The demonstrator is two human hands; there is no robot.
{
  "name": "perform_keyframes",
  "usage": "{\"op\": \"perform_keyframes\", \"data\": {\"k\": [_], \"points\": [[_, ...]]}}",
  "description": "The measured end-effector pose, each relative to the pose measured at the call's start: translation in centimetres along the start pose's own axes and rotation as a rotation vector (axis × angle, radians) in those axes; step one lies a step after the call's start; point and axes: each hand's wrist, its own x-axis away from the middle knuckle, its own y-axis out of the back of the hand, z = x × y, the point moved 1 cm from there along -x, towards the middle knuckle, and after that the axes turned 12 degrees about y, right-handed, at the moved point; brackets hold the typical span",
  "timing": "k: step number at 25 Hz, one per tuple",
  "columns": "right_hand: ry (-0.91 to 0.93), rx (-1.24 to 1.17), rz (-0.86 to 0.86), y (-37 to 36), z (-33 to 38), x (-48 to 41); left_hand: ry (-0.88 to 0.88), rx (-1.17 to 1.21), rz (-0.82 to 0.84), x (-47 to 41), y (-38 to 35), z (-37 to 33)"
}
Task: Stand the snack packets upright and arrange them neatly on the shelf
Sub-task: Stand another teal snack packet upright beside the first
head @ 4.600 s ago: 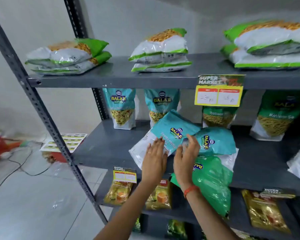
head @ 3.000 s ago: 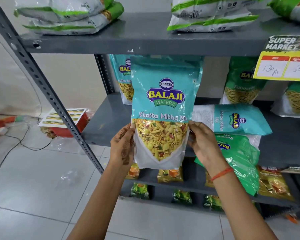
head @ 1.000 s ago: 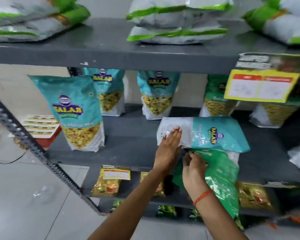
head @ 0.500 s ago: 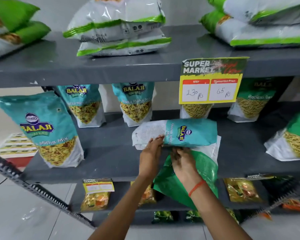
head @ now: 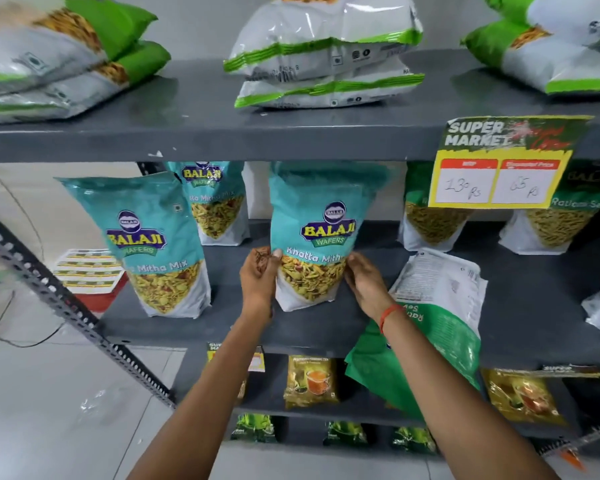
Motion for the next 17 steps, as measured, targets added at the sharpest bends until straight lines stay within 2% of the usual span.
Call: {"op": "perform_keyframes", "data": {"k": [3,7,13,17], "points": [[0.072,0.104,0.047,-0.3,0.9,0.7,0.069,0.058,-0.068,0.2,1.5,-0.8],[0.079,0.201,0.058,0.1,3.8,4.3,0.08,0.004,-0.117,2.3,3.4,-2.2],[0.077,0.257,0.171,1.5,7.5,7.5,0.064,0.025,0.036,7.1,4.5,-3.5],[0.11,0.229,0.147,1.0,6.5,6.9,0.06,0.026,0.007,5.4,4.5,-3.5]]}}
